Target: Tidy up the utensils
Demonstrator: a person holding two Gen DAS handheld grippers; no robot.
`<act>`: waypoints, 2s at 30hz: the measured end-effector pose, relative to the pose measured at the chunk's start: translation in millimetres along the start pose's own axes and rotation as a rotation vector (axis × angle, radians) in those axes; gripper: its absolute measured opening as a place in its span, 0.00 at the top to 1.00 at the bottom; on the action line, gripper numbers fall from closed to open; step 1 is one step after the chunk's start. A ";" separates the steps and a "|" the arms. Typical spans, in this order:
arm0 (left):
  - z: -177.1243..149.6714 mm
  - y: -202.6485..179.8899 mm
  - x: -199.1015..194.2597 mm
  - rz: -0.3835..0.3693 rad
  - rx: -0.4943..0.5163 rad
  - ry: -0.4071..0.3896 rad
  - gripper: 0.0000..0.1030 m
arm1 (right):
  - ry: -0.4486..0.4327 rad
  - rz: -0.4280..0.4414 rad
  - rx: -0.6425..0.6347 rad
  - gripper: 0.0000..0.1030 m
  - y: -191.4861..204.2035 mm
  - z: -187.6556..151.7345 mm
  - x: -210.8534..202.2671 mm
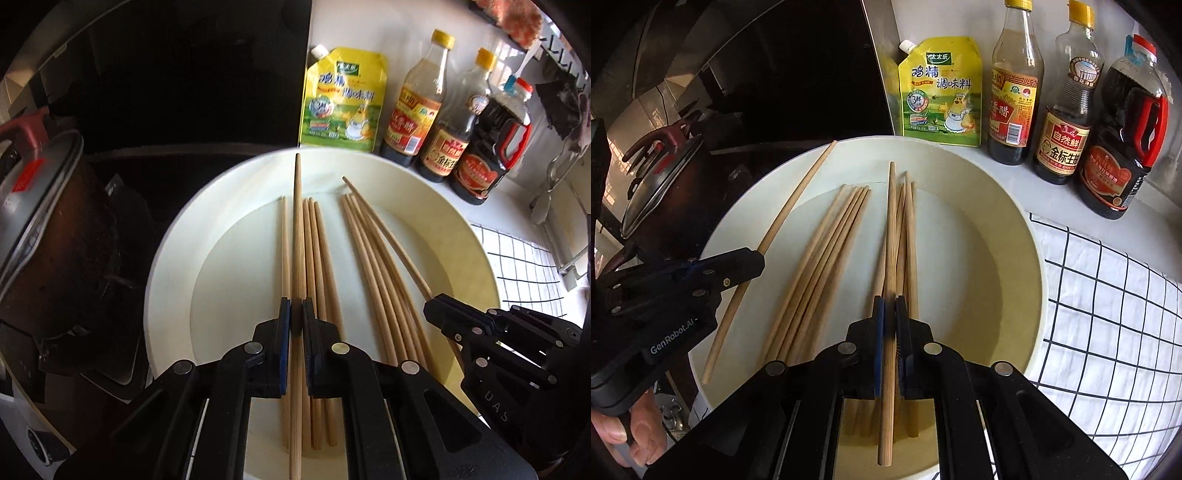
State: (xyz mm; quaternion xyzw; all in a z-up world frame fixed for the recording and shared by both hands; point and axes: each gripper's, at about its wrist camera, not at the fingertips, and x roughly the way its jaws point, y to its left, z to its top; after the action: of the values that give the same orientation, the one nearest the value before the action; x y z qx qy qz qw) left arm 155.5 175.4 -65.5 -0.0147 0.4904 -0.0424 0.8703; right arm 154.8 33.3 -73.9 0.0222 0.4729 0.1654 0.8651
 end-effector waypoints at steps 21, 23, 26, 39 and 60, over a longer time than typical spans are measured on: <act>-20.4 4.6 -29.1 0.004 -0.062 -0.058 0.27 | -0.041 -0.072 0.020 0.85 -17.4 -20.6 -47.4; -21.7 2.2 -34.5 0.012 -0.060 -0.065 0.26 | -0.046 -0.077 0.013 0.84 -17.6 -21.1 -52.2; -22.6 -1.0 -41.8 0.032 -0.066 -0.069 0.24 | -0.063 -0.076 0.016 0.82 -19.0 -21.6 -60.1; -31.6 -16.7 -71.8 0.090 -0.064 -0.113 0.17 | -0.083 -0.064 0.021 0.74 -24.9 -31.7 -85.8; -46.7 -27.7 -94.5 0.126 -0.088 -0.114 0.08 | -0.093 -0.065 0.022 0.51 -26.7 -43.4 -104.2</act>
State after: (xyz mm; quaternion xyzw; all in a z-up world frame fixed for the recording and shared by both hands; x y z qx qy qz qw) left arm 65.2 156.9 -7.3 -0.0245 0.4412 0.0348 0.8964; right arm 74.2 -29.1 -18.5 0.0240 0.4346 0.1308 0.8907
